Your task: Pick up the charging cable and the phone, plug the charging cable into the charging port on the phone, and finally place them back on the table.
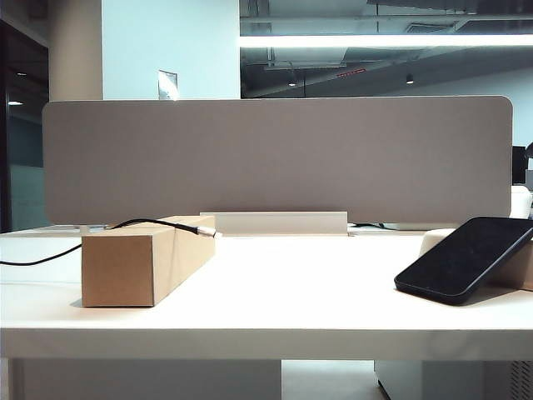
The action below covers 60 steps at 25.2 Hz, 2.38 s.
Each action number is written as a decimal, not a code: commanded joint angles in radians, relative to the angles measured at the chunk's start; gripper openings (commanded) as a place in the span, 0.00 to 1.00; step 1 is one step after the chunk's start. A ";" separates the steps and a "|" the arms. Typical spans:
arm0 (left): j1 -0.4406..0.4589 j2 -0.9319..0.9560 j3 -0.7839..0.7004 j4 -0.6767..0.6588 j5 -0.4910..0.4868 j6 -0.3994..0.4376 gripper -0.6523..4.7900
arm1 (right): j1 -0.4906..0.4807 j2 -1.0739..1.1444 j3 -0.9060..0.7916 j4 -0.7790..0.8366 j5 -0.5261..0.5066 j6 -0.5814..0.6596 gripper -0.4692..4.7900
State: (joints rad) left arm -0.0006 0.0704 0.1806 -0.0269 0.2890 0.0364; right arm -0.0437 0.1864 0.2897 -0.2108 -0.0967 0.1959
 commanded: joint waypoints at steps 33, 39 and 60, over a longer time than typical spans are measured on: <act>-0.166 0.918 0.584 -0.071 0.183 -0.002 0.22 | 0.003 0.649 0.082 0.164 -0.279 0.317 0.92; -0.195 0.983 0.621 -0.115 0.177 0.068 0.29 | 0.004 0.784 0.082 0.270 -0.329 0.362 0.93; -0.233 1.117 0.785 -0.309 0.127 0.177 0.36 | 0.006 1.332 0.116 0.748 -0.382 0.493 0.93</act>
State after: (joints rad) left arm -0.2211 1.1908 0.9607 -0.3374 0.4217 0.2096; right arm -0.0376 1.4971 0.3927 0.5236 -0.4637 0.6853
